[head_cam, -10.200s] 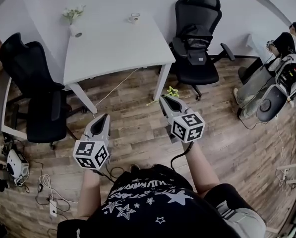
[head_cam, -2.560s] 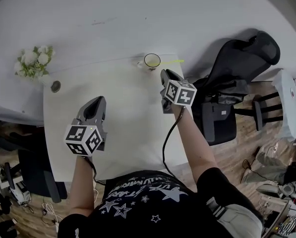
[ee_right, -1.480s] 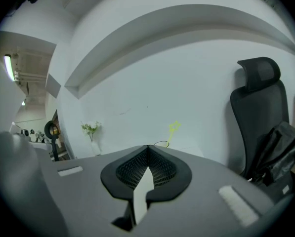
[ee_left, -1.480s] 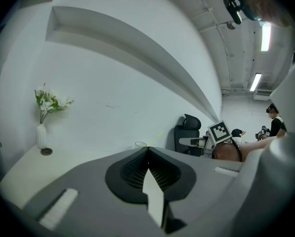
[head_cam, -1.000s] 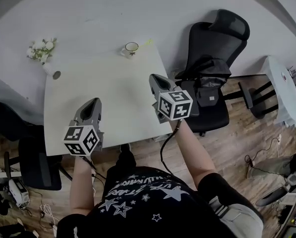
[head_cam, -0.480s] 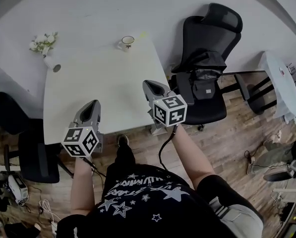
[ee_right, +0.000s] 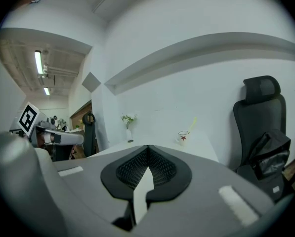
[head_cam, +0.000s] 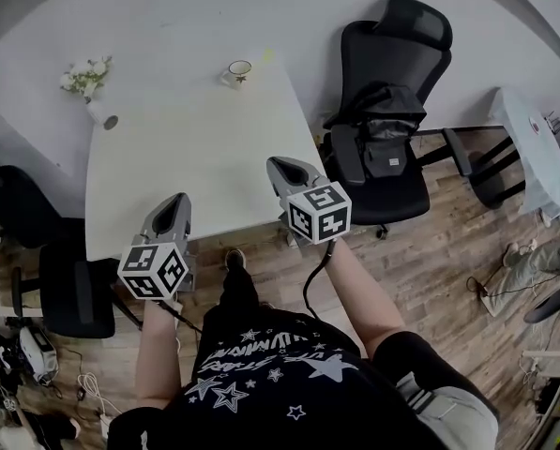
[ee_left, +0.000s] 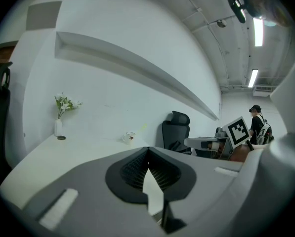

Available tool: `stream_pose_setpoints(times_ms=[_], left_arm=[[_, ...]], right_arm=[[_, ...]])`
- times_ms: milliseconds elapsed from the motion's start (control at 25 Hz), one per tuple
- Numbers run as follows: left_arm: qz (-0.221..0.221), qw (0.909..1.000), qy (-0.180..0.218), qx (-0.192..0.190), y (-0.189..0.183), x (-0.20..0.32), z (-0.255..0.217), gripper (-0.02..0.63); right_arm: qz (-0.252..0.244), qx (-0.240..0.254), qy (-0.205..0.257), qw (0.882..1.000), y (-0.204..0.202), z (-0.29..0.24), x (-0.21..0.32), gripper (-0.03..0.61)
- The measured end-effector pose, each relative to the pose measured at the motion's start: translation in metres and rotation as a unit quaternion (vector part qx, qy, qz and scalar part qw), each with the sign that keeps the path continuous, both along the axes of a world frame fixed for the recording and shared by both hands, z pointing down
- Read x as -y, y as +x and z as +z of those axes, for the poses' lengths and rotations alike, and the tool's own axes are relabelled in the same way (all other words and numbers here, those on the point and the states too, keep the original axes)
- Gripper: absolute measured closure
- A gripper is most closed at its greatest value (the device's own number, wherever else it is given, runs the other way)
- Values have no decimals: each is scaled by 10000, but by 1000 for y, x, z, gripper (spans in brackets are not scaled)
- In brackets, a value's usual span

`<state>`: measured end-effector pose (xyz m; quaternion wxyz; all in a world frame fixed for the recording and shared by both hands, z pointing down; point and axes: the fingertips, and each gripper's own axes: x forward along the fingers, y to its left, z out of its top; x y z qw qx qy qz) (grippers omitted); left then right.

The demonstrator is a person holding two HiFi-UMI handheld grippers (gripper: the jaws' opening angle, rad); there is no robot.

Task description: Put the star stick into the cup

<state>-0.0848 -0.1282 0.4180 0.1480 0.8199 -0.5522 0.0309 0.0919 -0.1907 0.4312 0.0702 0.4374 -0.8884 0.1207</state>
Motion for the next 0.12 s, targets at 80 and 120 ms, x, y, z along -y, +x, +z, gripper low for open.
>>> stream_pose_setpoints(times_ms=[80,120], left_arm=[[-1,10000,-23,13,1,-6,1,611],[-1,10000,-35,18,2,-8,2,611]], right_arm=[[-18,-36,-10,10000,1,2,-6,563],[-24,-51,-14,10000,2,3,-9,563]])
